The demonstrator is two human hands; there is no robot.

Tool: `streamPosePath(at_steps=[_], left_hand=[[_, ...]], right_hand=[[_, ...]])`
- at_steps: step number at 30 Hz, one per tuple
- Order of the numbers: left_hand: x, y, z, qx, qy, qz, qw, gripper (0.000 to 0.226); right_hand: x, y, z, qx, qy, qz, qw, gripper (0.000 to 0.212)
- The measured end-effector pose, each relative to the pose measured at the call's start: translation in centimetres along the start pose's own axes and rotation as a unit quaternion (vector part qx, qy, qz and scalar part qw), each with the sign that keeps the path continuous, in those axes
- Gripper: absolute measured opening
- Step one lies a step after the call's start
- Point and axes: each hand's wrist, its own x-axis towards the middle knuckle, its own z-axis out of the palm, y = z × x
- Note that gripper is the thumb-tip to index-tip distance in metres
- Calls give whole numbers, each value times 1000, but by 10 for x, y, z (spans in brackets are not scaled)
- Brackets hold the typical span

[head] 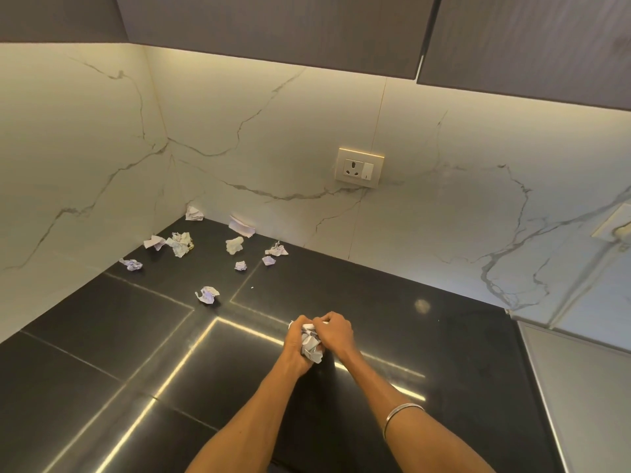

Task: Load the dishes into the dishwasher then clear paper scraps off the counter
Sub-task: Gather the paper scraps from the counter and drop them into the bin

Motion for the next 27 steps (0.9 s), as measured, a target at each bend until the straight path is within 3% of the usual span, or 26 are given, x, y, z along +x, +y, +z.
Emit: streamPosePath(at_steps=[4, 10, 17, 20, 27], left_hand=[[-6, 1, -4, 31, -13, -12, 999, 25], [-12, 5, -13, 58, 32, 3, 998, 13], [-24, 0, -21, 18, 60, 48, 997, 13], [-28, -5, -31, 1, 59, 49, 997, 23], [-55, -26, -42, 26, 57, 37, 997, 17]], right_hand=[[-12, 6, 8, 2, 25, -1, 1000, 23], [-19, 9, 19, 33, 4, 14, 999, 39], [-42, 0, 51, 202, 62, 62, 976, 21], [-52, 2, 63, 227, 88, 79, 967, 20], [-87, 11, 67, 254, 130, 93, 954, 16]])
